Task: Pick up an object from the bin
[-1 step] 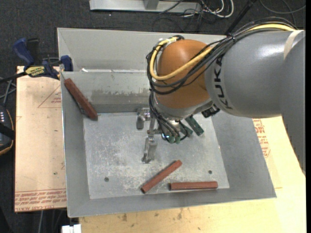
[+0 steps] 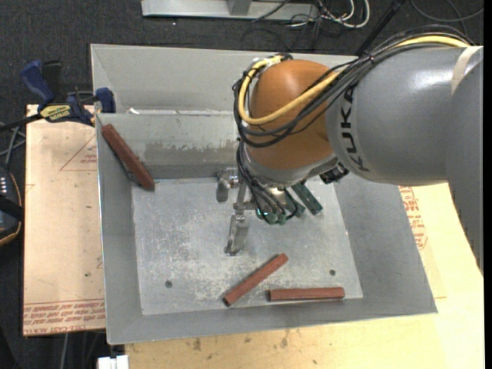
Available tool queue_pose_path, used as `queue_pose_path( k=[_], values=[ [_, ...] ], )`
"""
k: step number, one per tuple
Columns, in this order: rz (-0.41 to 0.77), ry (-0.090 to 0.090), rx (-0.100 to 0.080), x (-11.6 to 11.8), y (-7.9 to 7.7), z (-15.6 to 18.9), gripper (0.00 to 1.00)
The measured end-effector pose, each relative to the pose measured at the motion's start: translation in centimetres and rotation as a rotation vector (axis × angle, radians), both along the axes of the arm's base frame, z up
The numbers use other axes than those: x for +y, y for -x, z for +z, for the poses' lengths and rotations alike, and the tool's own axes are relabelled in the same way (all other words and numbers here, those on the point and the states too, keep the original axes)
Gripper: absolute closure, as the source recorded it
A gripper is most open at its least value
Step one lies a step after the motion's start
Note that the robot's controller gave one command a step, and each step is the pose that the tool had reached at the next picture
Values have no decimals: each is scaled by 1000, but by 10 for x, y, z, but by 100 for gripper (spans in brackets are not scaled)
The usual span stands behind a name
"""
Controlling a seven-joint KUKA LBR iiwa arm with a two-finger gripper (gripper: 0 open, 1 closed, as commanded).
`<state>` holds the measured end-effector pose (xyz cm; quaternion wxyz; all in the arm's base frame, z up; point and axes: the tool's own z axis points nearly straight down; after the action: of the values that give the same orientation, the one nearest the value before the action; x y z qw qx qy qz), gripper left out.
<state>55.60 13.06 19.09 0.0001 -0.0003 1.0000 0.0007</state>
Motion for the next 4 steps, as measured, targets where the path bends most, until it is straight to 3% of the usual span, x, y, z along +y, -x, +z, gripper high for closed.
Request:
queue_pose_path(
  k=[1, 2, 4],
  values=[
    [33, -2, -7, -21, 27, -42, 0],
    [144, 1, -1, -27, 23, -96, 0],
    [74, -1, -8, -47, 57, -116, 0]
  ],
)
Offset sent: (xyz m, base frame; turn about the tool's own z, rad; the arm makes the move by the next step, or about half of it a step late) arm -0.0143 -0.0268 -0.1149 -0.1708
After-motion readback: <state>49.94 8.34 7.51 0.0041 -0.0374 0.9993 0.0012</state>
